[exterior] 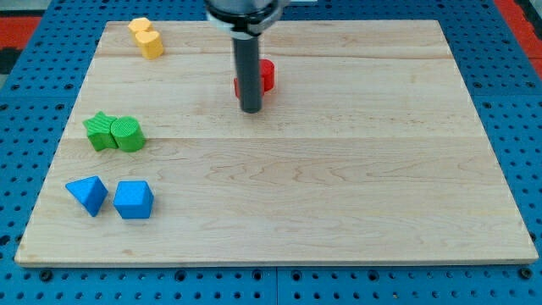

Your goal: Move the red star to the top of the green circle

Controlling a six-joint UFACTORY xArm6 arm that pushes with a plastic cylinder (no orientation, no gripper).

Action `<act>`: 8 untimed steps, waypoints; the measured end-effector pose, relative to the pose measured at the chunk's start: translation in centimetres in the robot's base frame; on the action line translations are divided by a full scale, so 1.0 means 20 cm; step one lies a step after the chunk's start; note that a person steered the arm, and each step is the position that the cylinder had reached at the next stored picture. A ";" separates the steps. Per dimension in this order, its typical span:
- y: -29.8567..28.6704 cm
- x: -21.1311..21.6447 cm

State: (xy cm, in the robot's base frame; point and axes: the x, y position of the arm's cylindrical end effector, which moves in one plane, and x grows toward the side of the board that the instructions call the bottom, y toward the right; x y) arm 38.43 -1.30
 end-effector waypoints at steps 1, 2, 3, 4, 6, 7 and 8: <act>0.20 -0.09; 0.21 -0.22; 0.11 -0.28; -0.15 -0.20; -0.19 -0.07; -0.34 0.01; -0.49 0.05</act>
State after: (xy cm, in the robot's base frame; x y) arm 39.37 -11.07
